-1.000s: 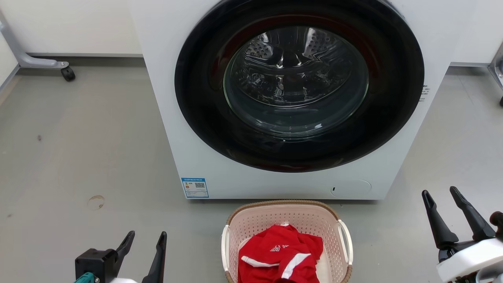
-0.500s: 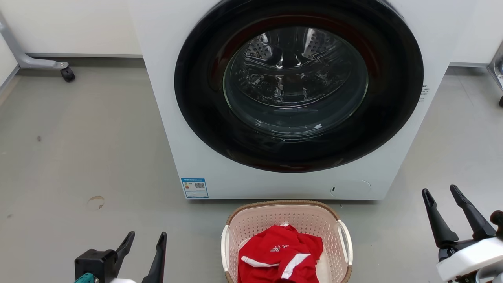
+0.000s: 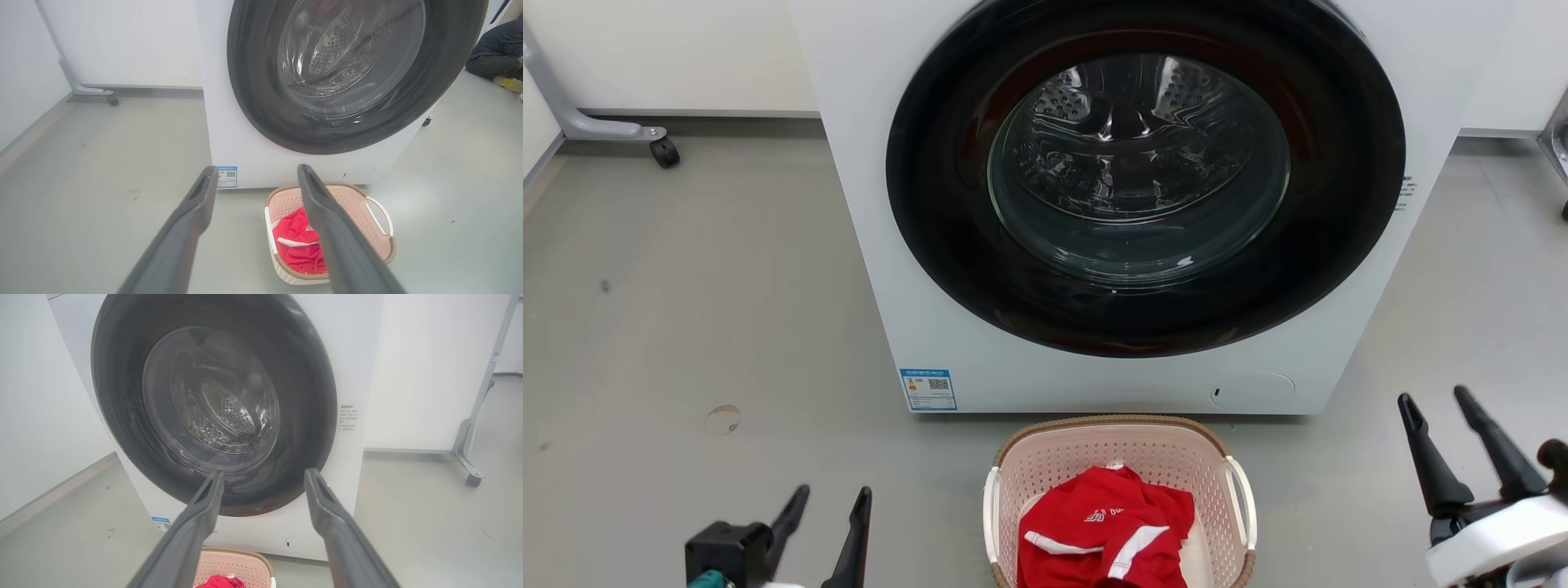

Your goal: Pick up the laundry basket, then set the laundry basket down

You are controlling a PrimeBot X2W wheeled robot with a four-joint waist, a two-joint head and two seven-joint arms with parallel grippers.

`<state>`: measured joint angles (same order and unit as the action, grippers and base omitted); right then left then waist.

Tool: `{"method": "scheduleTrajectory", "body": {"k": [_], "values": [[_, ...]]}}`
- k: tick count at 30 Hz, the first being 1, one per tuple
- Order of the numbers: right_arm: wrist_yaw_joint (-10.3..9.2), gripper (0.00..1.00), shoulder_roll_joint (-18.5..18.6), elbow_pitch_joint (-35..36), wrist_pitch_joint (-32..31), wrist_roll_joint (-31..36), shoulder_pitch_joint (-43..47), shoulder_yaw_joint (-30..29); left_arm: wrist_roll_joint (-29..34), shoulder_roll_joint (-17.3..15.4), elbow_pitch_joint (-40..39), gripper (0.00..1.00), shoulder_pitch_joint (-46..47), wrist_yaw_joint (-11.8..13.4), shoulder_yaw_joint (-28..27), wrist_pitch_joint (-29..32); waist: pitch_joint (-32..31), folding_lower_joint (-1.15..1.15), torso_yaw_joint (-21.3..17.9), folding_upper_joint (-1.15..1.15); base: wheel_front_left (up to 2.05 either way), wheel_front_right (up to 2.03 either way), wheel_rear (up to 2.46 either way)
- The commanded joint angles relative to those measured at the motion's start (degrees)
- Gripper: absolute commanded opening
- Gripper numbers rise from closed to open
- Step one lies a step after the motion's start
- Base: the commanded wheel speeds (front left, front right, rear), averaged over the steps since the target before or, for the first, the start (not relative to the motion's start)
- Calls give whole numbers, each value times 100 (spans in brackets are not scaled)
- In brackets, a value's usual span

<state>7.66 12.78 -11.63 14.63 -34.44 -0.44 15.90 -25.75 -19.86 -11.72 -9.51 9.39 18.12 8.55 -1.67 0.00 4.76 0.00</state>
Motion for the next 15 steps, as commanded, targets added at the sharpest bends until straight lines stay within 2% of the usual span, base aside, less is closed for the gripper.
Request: {"method": "scheduleTrajectory", "body": {"k": [1,4,10,15], "values": [[-1,0,-4,-5,0,-1,1,0,-2,5,5,0,0,0,1,1,0,0,0,0,0,0,0],[1,0,-196,-149,-5,-19,111,55,-22,125,205,0,-79,-3,64,6,2,0,-1,0,0,0,0],[0,0,-226,-134,-97,-309,93,-43,-356,190,281,0,-23,-72,-42,-20,0,12,-25,0,0,0,0],[-1,0,-250,-148,-174,-548,61,-125,-633,243,388,0,47,-140,-131,-37,16,1,-44,0,0,0,0]]}}
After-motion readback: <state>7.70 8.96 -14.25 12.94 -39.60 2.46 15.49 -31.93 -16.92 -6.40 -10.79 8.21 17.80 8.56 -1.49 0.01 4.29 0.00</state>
